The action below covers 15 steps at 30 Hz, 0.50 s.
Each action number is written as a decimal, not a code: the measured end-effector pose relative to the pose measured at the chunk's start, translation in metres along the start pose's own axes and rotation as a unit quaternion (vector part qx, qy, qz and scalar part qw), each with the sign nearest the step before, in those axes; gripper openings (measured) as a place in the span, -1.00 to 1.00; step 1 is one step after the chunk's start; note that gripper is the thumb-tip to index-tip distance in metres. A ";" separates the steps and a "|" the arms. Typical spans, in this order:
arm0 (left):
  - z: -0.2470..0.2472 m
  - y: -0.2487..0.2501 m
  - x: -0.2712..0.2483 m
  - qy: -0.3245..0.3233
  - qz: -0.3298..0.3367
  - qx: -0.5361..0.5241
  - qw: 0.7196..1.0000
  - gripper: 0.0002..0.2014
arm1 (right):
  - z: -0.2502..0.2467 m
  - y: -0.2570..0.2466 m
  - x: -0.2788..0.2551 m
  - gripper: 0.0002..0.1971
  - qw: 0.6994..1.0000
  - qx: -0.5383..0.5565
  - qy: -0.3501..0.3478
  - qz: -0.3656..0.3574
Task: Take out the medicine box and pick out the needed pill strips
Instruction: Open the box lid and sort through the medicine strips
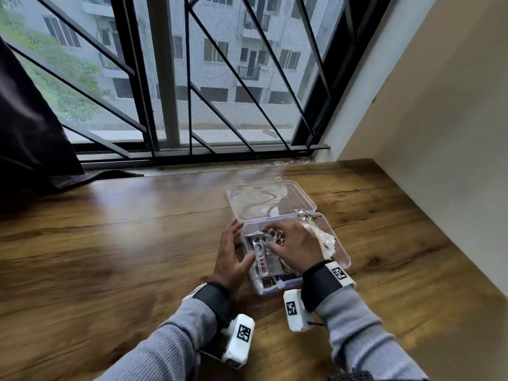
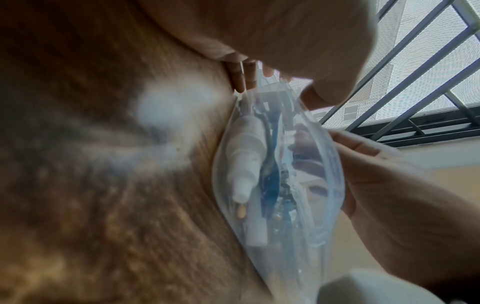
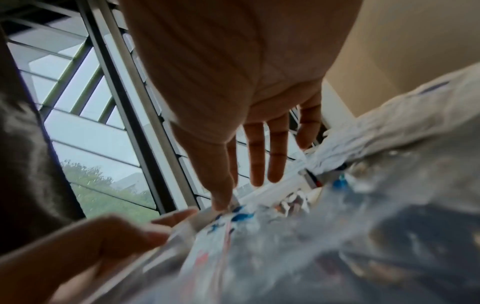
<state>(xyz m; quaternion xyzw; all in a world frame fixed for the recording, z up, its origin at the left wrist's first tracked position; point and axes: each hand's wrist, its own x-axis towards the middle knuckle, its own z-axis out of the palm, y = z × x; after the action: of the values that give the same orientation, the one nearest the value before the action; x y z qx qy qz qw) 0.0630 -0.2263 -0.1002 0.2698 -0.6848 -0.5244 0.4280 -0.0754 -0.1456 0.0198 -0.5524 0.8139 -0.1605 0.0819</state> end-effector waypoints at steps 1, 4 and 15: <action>0.000 0.000 0.000 0.002 0.000 -0.001 1.000 -0.30 | 0.003 -0.005 0.003 -0.68 1.000 -0.006 0.008 -0.010; 0.000 0.002 0.000 0.005 0.002 0.002 1.000 -0.31 | 0.006 -0.017 0.010 -0.74 0.999 -0.039 0.001 -0.020; 0.000 0.000 0.000 0.004 -0.003 -0.001 1.000 -0.33 | 0.002 -0.025 -0.007 -0.54 0.997 -0.043 -0.040 0.047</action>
<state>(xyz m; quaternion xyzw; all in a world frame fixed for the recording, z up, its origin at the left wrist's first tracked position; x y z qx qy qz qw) 0.0630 -0.2261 -0.1001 0.2740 -0.6816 -0.5253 0.4295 -0.0502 -0.1478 0.0268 -0.5227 0.8410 -0.0989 0.0983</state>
